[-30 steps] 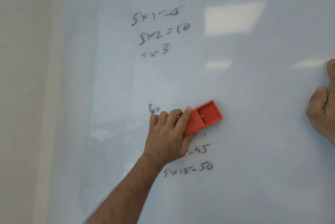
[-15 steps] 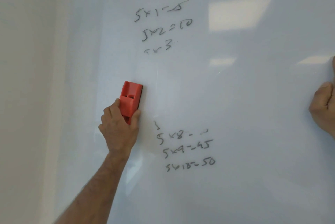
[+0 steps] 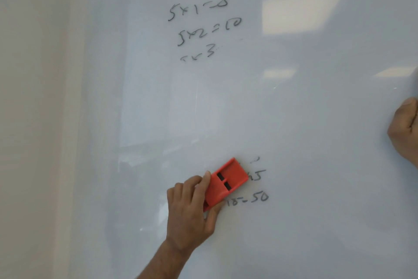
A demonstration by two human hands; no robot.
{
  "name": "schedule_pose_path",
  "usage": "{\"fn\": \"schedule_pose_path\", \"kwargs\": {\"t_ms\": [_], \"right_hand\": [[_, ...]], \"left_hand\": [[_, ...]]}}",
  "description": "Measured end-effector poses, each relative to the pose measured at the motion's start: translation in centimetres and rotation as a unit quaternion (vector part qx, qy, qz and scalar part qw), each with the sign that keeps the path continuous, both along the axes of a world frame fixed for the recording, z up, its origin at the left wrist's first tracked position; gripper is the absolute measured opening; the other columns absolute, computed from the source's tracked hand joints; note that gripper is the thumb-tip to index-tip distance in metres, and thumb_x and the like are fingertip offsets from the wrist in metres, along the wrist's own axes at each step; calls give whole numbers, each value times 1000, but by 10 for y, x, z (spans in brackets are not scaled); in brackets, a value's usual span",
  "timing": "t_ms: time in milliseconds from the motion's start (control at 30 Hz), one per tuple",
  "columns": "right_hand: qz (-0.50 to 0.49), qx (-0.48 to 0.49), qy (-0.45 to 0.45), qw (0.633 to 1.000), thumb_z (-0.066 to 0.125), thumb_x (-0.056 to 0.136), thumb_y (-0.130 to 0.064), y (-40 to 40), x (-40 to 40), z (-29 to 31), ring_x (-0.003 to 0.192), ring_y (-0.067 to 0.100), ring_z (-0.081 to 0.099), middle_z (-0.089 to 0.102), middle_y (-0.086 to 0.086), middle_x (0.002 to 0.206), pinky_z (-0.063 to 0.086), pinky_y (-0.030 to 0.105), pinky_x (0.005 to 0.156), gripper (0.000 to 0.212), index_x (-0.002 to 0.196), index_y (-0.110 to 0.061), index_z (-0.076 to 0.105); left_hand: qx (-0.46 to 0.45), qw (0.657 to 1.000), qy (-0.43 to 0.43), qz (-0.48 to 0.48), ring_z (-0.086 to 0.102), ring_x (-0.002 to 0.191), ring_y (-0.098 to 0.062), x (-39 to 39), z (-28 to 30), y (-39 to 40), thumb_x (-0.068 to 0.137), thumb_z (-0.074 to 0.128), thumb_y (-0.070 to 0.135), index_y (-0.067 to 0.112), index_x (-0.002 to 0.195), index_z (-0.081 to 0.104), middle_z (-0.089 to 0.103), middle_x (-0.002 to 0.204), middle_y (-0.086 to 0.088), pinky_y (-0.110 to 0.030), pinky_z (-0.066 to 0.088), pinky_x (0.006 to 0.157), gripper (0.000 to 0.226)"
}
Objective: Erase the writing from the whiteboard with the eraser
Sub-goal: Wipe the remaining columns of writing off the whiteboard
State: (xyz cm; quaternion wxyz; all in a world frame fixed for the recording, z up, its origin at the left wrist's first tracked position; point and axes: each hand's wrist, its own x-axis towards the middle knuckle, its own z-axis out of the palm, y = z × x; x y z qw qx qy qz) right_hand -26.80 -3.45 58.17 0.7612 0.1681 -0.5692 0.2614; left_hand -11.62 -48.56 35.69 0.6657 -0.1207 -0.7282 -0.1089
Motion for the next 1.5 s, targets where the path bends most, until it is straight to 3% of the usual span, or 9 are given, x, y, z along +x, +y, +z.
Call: {"fn": "schedule_pose_path", "kwargs": {"t_ms": [67,233,333,433,767,1033,1267,1400,1500], "right_hand": [[-122,-69,-89,986,28,109,-41,27,-10,-15,80,24,29,58,27,98,22,34,80,38,104,-9,47],[-259,-52,-147,953,25,110,-42,26,-24,-26,86,41,53,54,22,101,31,39,73,30,110,-18,43],[-217,-44,-129,967,25,108,-47,24,-21,-35,99,42,58,56,20,117,34,38,79,37,124,-22,46],[-203,10,-131,970,19,102,-47,11,13,-20,136,33,50,37,3,163,41,41,114,64,165,-35,19],[-162,52,-191,967,13,102,-54,-17,74,-25,152,39,33,17,1,174,34,59,119,65,165,-43,2],[-163,25,-171,971,13,104,-50,-31,98,-27,156,41,24,12,11,173,28,65,120,63,166,-37,10],[-172,15,-156,973,14,106,-45,-38,114,-30,154,48,24,18,25,169,28,71,117,60,160,-20,23],[-183,11,-165,969,14,105,-45,-44,122,-31,154,48,23,17,26,169,28,71,117,61,160,-19,24],[-192,15,-168,967,10,105,-49,-46,124,-32,154,48,23,17,26,169,28,71,117,63,160,-20,23]], "left_hand": [[-10,1000,-4,-3,52,89,-24,0,-10,5,82,67,47,17,140,47,52,121,0,-39,39,75,68],[-56,998,-3,-11,48,87,-21,2,-29,12,84,66,46,17,139,49,51,120,1,-36,36,77,65],[-99,995,-5,-17,50,85,-22,2,-41,15,84,69,44,17,139,50,53,121,0,-37,37,75,65],[-154,988,-7,-30,53,86,-22,2,-45,13,83,73,42,20,140,50,54,122,1,-38,38,76,65],[-340,940,19,10,58,89,-27,6,27,-6,79,70,25,27,134,56,58,118,-1,-43,41,75,58],[-285,956,64,35,56,95,-26,7,98,8,90,62,32,28,135,58,63,119,-1,-44,38,79,46],[-138,987,65,52,56,92,-26,9,150,10,73,77,33,28,138,60,63,117,3,-41,36,80,67],[-6,999,48,5,52,94,-23,4,144,23,71,81,35,29,137,59,61,118,4,-37,35,79,71],[-33,997,61,-14,52,93,-23,-1,114,27,73,80,36,28,138,58,60,118,5,-39,36,78,69]]}}
